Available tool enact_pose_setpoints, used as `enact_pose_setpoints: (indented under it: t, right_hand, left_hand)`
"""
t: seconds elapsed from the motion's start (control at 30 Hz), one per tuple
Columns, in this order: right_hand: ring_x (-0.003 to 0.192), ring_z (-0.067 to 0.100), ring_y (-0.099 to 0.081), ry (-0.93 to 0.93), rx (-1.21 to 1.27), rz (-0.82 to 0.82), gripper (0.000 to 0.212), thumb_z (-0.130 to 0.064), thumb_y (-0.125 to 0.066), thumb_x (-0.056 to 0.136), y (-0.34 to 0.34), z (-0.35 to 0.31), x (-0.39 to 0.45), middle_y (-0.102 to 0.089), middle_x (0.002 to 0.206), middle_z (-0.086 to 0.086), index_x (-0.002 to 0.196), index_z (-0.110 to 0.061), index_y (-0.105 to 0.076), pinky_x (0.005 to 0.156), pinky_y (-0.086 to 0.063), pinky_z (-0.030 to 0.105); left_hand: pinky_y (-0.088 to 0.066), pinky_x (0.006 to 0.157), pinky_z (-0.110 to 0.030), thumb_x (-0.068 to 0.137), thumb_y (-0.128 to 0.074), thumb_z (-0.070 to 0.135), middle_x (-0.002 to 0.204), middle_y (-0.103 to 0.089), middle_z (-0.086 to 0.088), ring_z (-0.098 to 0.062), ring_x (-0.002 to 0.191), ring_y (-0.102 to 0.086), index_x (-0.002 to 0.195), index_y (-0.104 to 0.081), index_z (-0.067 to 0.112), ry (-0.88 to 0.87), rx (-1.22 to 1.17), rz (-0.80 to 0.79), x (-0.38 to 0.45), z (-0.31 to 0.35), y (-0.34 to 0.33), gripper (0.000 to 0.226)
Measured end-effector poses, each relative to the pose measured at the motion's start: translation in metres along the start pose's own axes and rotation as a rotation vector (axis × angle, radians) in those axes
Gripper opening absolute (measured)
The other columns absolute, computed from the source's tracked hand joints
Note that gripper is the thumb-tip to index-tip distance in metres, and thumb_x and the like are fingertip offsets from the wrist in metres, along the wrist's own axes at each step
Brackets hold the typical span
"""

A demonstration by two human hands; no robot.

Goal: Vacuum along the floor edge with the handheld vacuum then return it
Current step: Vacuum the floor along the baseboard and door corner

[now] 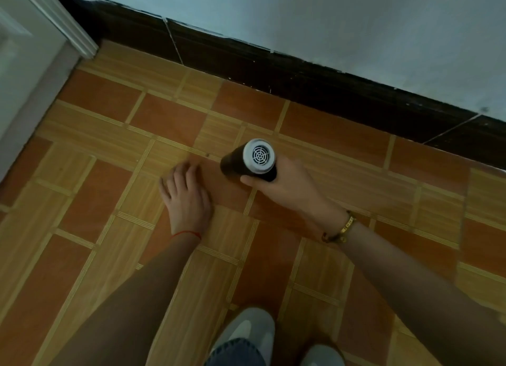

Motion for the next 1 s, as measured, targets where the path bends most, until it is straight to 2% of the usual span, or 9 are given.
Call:
enact_pose_setpoints:
  t: [0.07,0.17,0.27,0.4,0.57,0.73,0.87,1.0]
  right_hand:
    - [0.105,0.007,-0.06,-0.027,-0.009,0.039,0.062,-0.062,-0.066,0.076,0.004,0.001,0.006,-0.066,0.115,-0.012,0.129,-0.032,-0.054,0.08,-0.049,0.022]
    - [0.108,0.009,-0.061,-0.055,0.003,0.184,0.067,-0.059,-0.068,0.077,0.021,0.005,0.019,-0.066,0.119,-0.009,0.134,-0.028,-0.05,0.079,-0.045,0.017]
    - [0.108,0.015,-0.063,-0.066,-0.053,0.324,0.074,-0.061,-0.067,0.078,0.04,0.008,0.037,-0.066,0.121,-0.004,0.138,-0.025,-0.045,0.079,-0.048,0.022]
    - [0.109,0.021,-0.063,-0.069,-0.121,0.397,0.073,-0.062,-0.066,0.078,0.051,0.003,0.063,-0.067,0.12,-0.002,0.137,-0.025,-0.045,0.08,-0.052,0.031]
    - [0.115,0.023,-0.06,-0.022,-0.147,0.348,0.072,-0.061,-0.066,0.079,0.039,-0.018,0.101,-0.064,0.124,0.0,0.137,-0.024,-0.045,0.09,-0.053,0.044]
    - [0.115,0.021,-0.06,0.058,-0.112,0.261,0.071,-0.059,-0.067,0.078,0.012,-0.045,0.131,-0.064,0.125,-0.003,0.136,-0.025,-0.046,0.091,-0.052,0.039]
    - [0.114,0.021,-0.061,0.151,-0.103,0.149,0.071,-0.057,-0.068,0.078,-0.012,-0.063,0.138,-0.065,0.124,-0.004,0.137,-0.026,-0.045,0.089,-0.053,0.041]
    - [0.11,0.023,-0.063,0.169,-0.136,0.15,0.068,-0.058,-0.067,0.078,-0.017,-0.065,0.137,-0.067,0.12,-0.004,0.135,-0.027,-0.046,0.086,-0.054,0.04]
  left_hand:
    - [-0.013,0.119,-0.06,0.095,-0.045,0.014,0.146,-0.041,-0.017,-0.037,0.135,-0.037,0.14,-0.044,0.008,0.035,0.005,0.003,0.0,-0.001,-0.001,0.045]
    - [-0.013,0.119,-0.059,0.094,-0.045,0.014,0.147,-0.041,-0.015,-0.036,0.137,-0.036,0.14,-0.044,0.008,0.049,-0.01,0.011,-0.001,0.0,-0.003,0.046]
    - [-0.014,0.119,-0.06,0.092,-0.043,0.015,0.146,-0.042,-0.014,-0.035,0.137,-0.036,0.138,-0.045,0.01,0.059,-0.028,0.031,0.0,-0.001,-0.004,0.047]
    - [-0.013,0.119,-0.059,0.09,-0.035,0.023,0.145,-0.042,-0.012,-0.033,0.137,-0.036,0.137,-0.045,0.011,0.061,-0.027,0.037,0.001,-0.003,-0.006,0.049]
    - [-0.014,0.119,-0.059,0.091,-0.043,0.02,0.145,-0.042,-0.011,-0.033,0.136,-0.036,0.137,-0.045,0.012,0.054,-0.022,0.04,0.002,-0.005,-0.009,0.047]
    - [-0.011,0.12,-0.058,0.091,-0.041,0.022,0.146,-0.04,-0.011,-0.032,0.139,-0.033,0.139,-0.043,0.013,0.049,-0.027,0.027,0.003,-0.006,-0.009,0.049]
    - [-0.009,0.12,-0.058,0.091,-0.037,0.023,0.146,-0.04,-0.011,-0.031,0.141,-0.031,0.139,-0.043,0.012,0.052,-0.039,0.023,0.003,-0.006,-0.008,0.049]
    - [-0.009,0.12,-0.059,0.09,-0.035,0.025,0.145,-0.041,-0.012,-0.032,0.14,-0.032,0.139,-0.043,0.012,0.053,-0.037,0.015,0.003,-0.005,-0.007,0.051]
Point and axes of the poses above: each hand's wrist, its own x-axis towards the middle knuckle, its own y-axis out of the back of the hand, z = x × y, the point moved 4 cm from there along x, towards the middle knuckle
